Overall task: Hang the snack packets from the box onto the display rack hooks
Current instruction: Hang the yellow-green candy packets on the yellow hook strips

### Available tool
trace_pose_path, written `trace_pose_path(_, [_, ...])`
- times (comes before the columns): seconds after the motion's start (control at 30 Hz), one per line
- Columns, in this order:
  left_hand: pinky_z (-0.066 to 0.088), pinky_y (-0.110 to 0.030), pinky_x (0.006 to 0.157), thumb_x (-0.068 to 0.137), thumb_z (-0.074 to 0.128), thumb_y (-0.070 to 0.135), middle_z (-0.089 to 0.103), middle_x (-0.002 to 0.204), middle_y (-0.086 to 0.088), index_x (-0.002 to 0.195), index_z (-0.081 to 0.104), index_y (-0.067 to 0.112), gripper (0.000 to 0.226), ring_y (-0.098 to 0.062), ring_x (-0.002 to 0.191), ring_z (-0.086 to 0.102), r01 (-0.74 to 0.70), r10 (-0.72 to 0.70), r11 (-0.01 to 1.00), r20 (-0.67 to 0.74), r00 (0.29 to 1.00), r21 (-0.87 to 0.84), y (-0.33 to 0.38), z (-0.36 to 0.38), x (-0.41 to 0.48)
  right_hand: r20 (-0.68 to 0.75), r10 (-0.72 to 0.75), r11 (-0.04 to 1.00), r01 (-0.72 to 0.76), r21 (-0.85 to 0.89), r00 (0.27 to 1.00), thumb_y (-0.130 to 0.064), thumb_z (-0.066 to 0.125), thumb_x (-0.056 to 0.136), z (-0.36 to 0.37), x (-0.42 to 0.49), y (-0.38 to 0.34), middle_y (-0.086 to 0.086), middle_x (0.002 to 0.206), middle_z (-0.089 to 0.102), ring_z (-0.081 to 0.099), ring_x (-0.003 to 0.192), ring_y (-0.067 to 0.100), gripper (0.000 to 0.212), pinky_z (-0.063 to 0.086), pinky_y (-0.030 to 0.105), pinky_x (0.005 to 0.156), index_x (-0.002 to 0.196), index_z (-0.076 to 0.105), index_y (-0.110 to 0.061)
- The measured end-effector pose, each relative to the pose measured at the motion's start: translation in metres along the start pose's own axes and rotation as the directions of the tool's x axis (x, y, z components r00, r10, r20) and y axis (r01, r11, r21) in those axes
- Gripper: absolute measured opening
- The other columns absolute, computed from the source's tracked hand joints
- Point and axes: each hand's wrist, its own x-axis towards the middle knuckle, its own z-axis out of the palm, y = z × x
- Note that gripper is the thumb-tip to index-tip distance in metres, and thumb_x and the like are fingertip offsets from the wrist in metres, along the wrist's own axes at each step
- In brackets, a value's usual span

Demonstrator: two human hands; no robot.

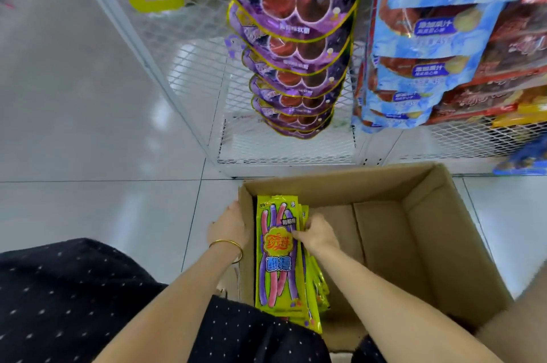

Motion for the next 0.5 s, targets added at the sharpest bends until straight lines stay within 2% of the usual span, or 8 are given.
trace_pose_path(0.1, [0.044,-0.038,0.087,0.091,0.046,0.023,0.055,0.121,-0.007,0.121,0.041,0.013,0.032,-0.03,0.105,0.059,0.01,-0.01,1.0,0.023,1.0,0.003,-0.012,-0.003,-0.005,0.035,-0.023,0.997,0.025,-0.075,0.999,-0.043,0.07,0.079,0.017,-0.007,-0.003,0.009,0.119,0.058,0.057,0.109,0.026,0.051,0.049,0.041,0.091,0.114,0.053,-0.01])
trace_pose_path(0.23, [0.045,-0.04,0.087,0.09,0.05,0.028,0.049,0.122,-0.009,0.122,0.044,0.012,0.036,-0.03,0.107,0.056,0.01,-0.01,1.0,0.024,1.0,0.004,-0.01,-0.012,-0.006,-0.001,-0.006,0.991,0.006,-0.132,1.0,-0.042,0.069,0.08,0.021,-0.013,-0.007,0.012,0.123,0.052,0.058,0.107,0.027,0.056,0.05,0.04,0.091,0.119,0.05,-0.006])
trace_pose_path(0.33, [0.045,-0.039,0.084,0.09,0.05,0.035,0.046,0.118,-0.01,0.121,0.045,0.012,0.039,-0.03,0.107,0.053,-0.018,0.022,0.998,-0.068,0.997,0.056,-0.001,-0.027,-0.008,0.022,-0.001,0.988,0.004,-0.152,1.0,-0.041,0.07,0.08,0.023,-0.014,-0.011,0.012,0.119,0.055,0.061,0.101,0.026,0.051,0.051,0.039,0.088,0.114,0.055,-0.006])
trace_pose_path(0.5, [0.047,-0.041,0.089,0.089,0.052,0.031,0.043,0.125,-0.011,0.124,0.045,0.011,0.041,-0.03,0.109,0.051,-0.097,0.092,0.993,-0.073,0.993,-0.066,0.009,-0.051,0.001,0.03,0.026,0.992,-0.022,-0.121,0.999,-0.035,0.067,0.084,0.025,-0.012,-0.013,0.006,0.107,0.058,0.058,0.099,0.022,0.034,0.045,0.03,0.076,0.104,0.053,-0.011])
